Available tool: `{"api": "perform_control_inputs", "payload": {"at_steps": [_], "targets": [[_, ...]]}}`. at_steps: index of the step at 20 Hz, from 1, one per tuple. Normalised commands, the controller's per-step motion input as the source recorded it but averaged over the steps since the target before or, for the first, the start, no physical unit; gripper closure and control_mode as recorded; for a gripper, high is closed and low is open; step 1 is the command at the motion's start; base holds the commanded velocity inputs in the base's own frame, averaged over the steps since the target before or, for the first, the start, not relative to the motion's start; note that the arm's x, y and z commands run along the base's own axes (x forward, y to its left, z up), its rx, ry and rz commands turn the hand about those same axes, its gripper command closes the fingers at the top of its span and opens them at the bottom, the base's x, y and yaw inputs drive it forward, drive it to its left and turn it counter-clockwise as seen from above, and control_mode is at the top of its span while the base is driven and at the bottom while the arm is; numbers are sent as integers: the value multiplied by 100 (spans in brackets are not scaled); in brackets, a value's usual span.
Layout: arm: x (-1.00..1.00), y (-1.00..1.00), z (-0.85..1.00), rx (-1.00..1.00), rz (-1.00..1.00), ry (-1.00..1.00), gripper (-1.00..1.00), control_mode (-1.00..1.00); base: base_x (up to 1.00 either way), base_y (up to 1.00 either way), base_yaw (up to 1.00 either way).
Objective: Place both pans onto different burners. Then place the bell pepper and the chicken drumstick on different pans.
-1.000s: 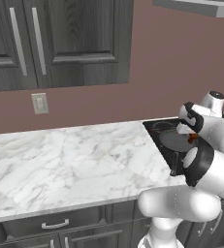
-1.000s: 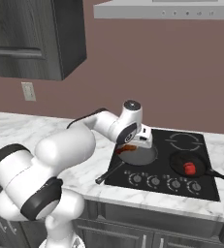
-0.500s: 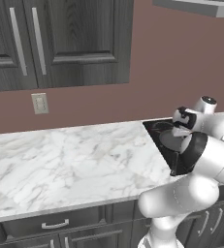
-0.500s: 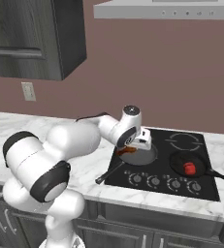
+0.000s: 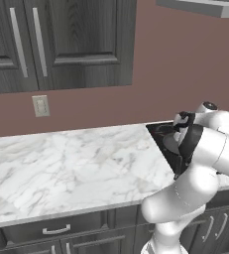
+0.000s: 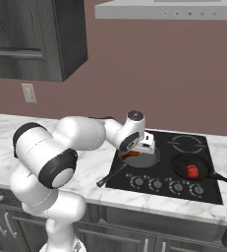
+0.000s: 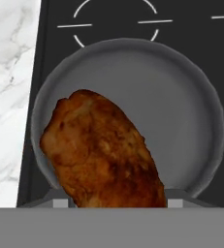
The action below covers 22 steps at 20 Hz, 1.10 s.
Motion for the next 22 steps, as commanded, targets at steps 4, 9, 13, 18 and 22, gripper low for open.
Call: {"api": "perform_control_inputs", "payload": {"at_steps": [4,9,13,18,22], "targets": [[23,-7,-18,0,0,0,100,-100,0,0,0],[13,-6,-22,0,0,0,100,-100,0,0,0],[8,-5,-22,0,0,0,100,-100,0,0,0],[13,0,-21,0,0,0,100,-100,0,0,0],[14,0,-17,0,0,0,100,-100,0,0,0]]}}
